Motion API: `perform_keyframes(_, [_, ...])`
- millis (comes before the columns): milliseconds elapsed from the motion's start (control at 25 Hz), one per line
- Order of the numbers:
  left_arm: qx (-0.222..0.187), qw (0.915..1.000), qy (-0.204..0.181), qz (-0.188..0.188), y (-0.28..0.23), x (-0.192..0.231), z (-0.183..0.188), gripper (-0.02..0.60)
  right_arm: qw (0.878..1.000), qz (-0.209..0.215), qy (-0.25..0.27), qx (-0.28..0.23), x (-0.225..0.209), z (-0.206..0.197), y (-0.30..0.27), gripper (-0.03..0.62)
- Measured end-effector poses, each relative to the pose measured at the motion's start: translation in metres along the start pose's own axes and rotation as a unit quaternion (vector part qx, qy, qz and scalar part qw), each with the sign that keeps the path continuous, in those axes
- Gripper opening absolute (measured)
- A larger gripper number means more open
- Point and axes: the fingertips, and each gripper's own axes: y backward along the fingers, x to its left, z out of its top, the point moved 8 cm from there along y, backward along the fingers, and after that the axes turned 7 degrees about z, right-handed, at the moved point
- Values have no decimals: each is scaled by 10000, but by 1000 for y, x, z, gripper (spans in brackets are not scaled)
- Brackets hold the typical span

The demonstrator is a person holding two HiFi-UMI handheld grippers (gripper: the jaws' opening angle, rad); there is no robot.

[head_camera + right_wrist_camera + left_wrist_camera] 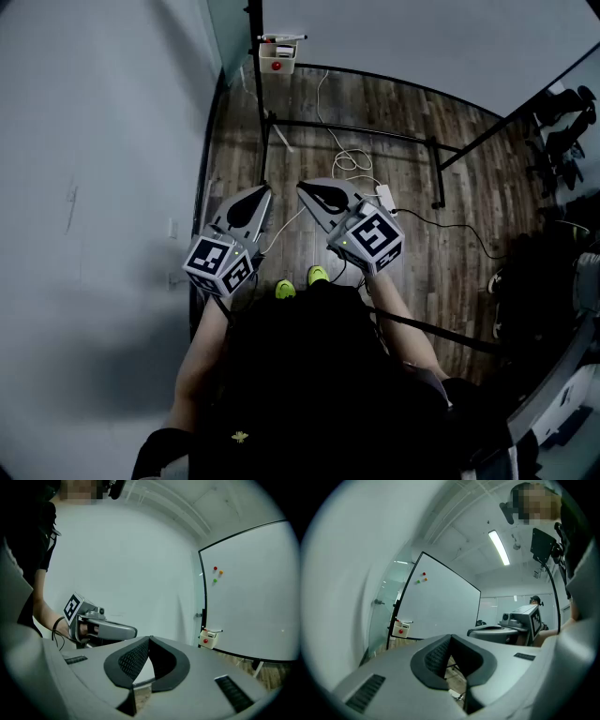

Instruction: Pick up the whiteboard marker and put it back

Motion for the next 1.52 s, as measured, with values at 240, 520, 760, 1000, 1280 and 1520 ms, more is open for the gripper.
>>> perform_keyframes(240, [-37,10000,21,19,1,6,1,32,9996,-45,-244,-162,-5,0,0,-9])
perform_keyframes(520, [-82,10000,17,37,5,14,1,32,9985,-310,-393,-225,-17,4,6,-9])
perform_keyframes(760, [-83,9999,58,5,7,20,-2,32,9988,-366,-287,-121,-15,2,2,-9])
perform_keyframes(1000, [-60,9999,134,-26,3,27,-2,32,9987,-413,-295,-10,-18,1,-3,-9])
perform_keyframes(1280, [-24,9999,162,-9,-8,32,-5,32,9989,-405,-215,17,-32,-2,-6,-9])
perform_keyframes(1520, [77,9998,120,133,-29,37,-6,32,9989,-379,-281,60,-60,-9,-12,-9])
